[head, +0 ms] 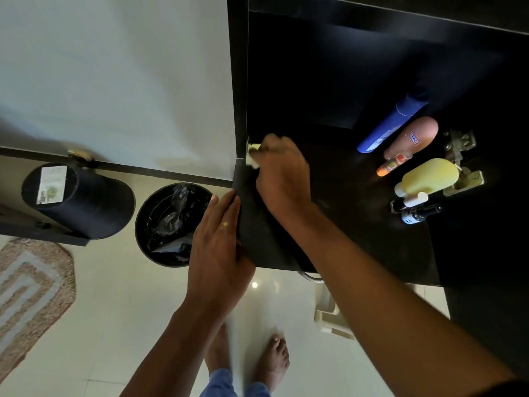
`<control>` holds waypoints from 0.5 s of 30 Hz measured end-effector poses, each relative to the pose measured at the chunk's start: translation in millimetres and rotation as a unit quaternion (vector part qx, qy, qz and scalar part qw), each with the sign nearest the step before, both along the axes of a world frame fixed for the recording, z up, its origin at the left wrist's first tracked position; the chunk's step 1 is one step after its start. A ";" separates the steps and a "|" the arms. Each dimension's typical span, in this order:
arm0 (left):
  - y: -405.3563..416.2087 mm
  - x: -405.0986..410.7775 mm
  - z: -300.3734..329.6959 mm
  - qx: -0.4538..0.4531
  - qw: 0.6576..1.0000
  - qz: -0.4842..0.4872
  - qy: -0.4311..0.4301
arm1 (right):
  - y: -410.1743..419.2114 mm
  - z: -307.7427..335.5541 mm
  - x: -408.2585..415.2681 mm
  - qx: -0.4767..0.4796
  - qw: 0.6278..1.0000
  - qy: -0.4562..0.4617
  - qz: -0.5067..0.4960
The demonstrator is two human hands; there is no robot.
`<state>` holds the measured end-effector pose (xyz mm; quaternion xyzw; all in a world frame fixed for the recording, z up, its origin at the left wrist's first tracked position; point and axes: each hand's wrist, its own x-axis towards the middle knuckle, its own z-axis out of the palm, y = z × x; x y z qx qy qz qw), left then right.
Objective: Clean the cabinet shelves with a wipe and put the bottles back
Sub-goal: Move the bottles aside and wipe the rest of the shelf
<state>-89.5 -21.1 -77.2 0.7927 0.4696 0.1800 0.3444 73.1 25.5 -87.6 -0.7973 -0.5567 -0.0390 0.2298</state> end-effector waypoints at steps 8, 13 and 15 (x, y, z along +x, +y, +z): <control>-0.5 -2.4 -5.5 -0.030 0.999 0.028 0.005 | -92.8 -11.0 -40.7 -0.069 0.994 -0.009 0.083; -1.0 -1.5 -1.6 -0.010 1.000 0.019 -0.001 | -107.7 -1.7 24.3 -0.072 0.993 -0.066 -0.072; -1.4 -0.7 -0.1 -0.013 1.000 0.014 -0.006 | -100.7 2.7 51.7 -0.081 0.984 -0.083 -0.138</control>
